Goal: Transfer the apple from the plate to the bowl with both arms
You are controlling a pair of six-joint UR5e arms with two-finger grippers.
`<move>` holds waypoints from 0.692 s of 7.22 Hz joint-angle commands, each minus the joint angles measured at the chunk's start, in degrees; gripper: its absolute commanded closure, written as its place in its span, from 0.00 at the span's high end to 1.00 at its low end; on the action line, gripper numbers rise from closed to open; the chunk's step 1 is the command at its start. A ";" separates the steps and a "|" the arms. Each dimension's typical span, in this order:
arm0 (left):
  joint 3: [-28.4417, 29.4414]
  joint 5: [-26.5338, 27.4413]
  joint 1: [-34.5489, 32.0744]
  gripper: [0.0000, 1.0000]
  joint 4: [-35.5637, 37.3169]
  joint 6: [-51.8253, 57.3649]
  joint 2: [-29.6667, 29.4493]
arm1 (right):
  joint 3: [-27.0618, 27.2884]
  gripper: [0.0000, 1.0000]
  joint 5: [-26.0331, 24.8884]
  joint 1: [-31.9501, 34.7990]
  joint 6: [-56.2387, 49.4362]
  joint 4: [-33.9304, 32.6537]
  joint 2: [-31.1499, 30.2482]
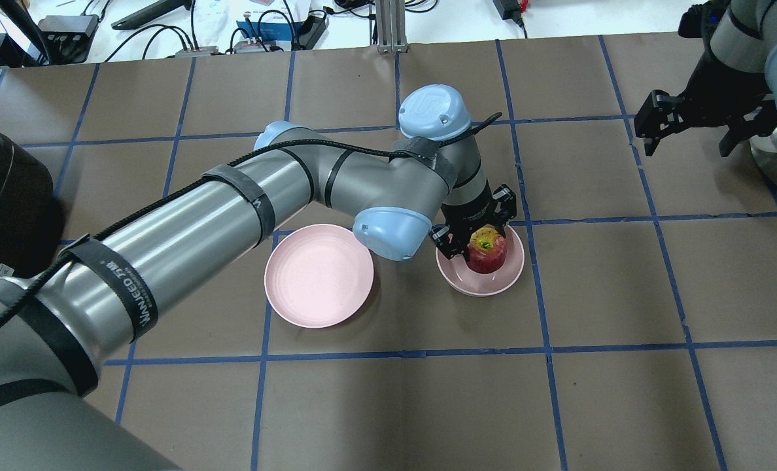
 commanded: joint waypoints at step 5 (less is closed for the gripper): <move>-0.35 2.88 0.24 1.00 -1.26 3.80 5.48 | -2.10 1.00 1.60 1.38 0.08 -0.18 -1.25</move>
